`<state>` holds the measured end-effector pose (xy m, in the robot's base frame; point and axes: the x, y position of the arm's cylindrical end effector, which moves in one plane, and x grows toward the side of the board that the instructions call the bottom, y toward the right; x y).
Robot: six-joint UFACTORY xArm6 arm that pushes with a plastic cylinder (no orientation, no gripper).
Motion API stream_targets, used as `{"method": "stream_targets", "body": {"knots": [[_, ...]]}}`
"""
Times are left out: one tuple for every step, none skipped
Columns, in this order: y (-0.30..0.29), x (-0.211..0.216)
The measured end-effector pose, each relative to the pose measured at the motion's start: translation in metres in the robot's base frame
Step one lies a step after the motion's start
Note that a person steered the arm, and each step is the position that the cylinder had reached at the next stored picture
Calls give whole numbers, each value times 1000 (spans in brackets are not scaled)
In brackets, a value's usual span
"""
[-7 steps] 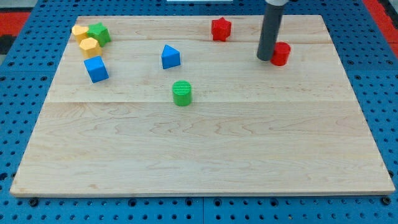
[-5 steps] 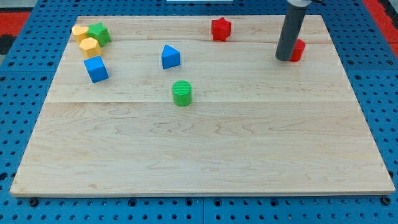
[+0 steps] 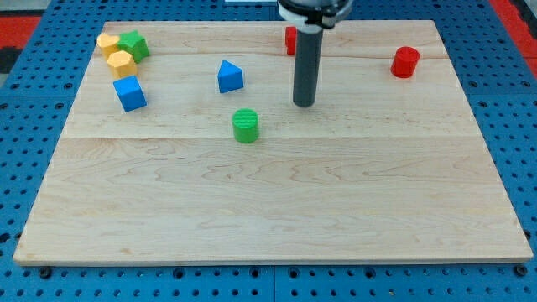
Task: Move the green circle towards the bottom left of the blue triangle
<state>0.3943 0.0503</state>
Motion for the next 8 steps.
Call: {"method": "stream_targets", "body": {"knots": [[-26,22],[-79,22],[-70,21],[-52,29],[-71,46],[-100,47],[-102,46],[-90,15]]}}
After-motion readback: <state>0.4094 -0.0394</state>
